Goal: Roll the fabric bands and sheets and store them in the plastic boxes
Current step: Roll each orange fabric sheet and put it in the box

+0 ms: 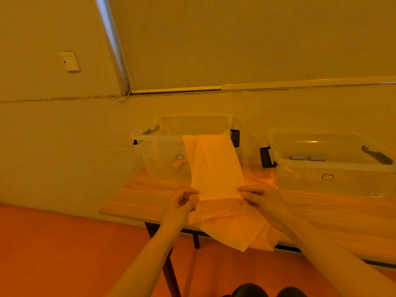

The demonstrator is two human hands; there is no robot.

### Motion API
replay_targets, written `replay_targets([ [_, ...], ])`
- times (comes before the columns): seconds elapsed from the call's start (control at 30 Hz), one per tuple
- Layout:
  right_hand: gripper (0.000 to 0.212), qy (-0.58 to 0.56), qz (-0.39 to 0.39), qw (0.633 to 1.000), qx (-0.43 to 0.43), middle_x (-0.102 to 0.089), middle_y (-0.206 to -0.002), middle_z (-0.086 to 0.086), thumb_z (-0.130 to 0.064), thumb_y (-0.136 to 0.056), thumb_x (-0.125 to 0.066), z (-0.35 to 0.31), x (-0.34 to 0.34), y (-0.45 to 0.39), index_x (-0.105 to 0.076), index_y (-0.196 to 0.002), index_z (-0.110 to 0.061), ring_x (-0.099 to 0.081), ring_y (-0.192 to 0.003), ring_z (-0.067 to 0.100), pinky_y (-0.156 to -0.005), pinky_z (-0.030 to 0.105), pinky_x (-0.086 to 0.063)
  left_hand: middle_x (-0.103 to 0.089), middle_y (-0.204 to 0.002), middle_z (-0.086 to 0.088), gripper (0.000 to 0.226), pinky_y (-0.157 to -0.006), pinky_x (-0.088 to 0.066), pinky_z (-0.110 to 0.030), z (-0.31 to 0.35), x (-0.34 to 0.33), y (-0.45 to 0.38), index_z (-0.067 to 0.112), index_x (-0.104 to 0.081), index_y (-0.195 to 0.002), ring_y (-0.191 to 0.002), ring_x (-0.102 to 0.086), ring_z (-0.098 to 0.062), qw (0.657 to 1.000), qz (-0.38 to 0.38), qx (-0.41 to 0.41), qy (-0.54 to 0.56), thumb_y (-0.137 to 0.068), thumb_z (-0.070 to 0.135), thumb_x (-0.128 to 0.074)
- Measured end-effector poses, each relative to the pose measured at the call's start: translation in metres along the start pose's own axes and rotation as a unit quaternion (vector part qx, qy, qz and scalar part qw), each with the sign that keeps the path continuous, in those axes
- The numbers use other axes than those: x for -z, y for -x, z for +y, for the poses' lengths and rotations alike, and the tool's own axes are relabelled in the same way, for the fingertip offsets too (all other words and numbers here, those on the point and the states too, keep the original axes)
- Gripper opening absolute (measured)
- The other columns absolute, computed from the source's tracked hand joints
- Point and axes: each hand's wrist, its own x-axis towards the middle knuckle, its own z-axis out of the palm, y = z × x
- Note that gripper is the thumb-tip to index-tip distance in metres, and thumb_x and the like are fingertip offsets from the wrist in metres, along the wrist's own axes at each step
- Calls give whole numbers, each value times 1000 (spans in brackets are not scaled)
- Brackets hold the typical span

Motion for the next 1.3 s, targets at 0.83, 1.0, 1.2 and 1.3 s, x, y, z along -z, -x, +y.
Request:
replay_targets([
  [0.83, 15, -17, 24, 999, -30, -72, -93, 19, -13, -83, -69, 5, 0, -5, -73, -89, 0, -68, -93, 31, -79, 32, -57, -73, -81, -4, 8, -70, -56, -23, -5, 7, 4, 9, -72, -87, -77, -70, -14, 1000, -2, 29, -3, -88, 14, -65],
  [1.0, 12, -4, 36, 999, -16, -72, -91, 15, -13, -80, -72, 7, -3, -5, -74, -88, -4, -68, -91, 31, -86, 43, -56, -74, -82, -6, 8, -78, -57, -29, -6, 5, 3, 7, -71, -86, -82, -71, -18, 999, 17, 37, 8, -86, 15, -68],
  [1.2, 15, -17, 43, 999, 4, -71, -94, 12, -4, -79, -71, 5, -4, -4, -71, -94, -5, -68, -91, 30, -83, 38, -57, -70, -77, -8, 12, -63, -56, -24, -3, 3, 2, 8, -59, -96, -67, -68, -16, 1000, 20, 14, 2, -87, 8, -66],
  [1.3, 8, 29, 31, 999, 15, -73, -90, 10, -11, -80, -72, 6, -4, -2, -75, -86, -9, -68, -89, 29, -84, 40, -57, -67, -76, -6, 5, -60, -53, -21, -5, 4, 3, 8, -60, -93, -63, -64, -10, 1000, 6, 3, -20, -89, 6, -62],
])
